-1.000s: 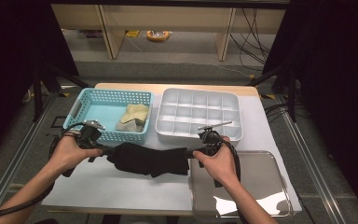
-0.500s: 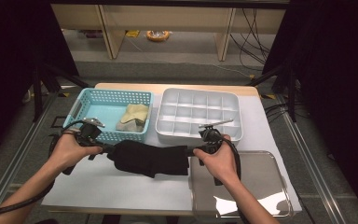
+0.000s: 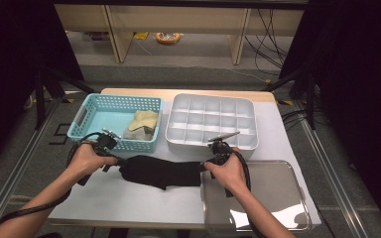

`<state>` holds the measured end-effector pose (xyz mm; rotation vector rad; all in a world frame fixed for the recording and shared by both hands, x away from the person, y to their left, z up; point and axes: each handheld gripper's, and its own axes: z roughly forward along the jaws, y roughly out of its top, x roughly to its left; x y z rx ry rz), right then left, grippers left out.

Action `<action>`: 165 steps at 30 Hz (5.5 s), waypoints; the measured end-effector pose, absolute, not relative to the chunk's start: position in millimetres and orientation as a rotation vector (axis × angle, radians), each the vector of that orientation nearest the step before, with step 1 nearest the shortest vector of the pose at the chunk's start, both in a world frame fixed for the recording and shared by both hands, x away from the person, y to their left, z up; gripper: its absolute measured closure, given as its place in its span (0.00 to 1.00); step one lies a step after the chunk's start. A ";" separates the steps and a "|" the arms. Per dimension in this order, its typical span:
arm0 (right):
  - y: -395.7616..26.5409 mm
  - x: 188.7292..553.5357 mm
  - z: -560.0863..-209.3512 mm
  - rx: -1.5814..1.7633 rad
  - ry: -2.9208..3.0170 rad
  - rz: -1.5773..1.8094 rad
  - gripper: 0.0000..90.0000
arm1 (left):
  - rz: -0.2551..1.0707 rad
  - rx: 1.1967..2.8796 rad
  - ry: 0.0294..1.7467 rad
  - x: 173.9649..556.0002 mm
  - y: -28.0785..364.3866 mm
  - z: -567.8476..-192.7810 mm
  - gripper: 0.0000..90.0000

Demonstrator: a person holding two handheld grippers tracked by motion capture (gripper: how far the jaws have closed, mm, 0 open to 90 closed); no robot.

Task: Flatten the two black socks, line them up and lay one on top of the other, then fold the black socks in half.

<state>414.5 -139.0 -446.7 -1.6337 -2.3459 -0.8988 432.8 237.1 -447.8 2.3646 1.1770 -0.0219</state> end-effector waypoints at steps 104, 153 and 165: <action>-142.7 366.0 -444.3 -1.646 -2.442 -1.095 0.77 | 0.140 2.047 1.270 361.8 251.5 -464.0 0.47; -96.4 364.9 -427.0 -1.454 -2.460 -1.000 0.99 | 0.014 2.123 1.220 348.4 253.3 -460.2 0.93; -42.8 371.4 -450.2 -1.312 -2.435 -0.948 0.99 | -0.086 2.030 1.119 347.9 251.4 -427.5 0.93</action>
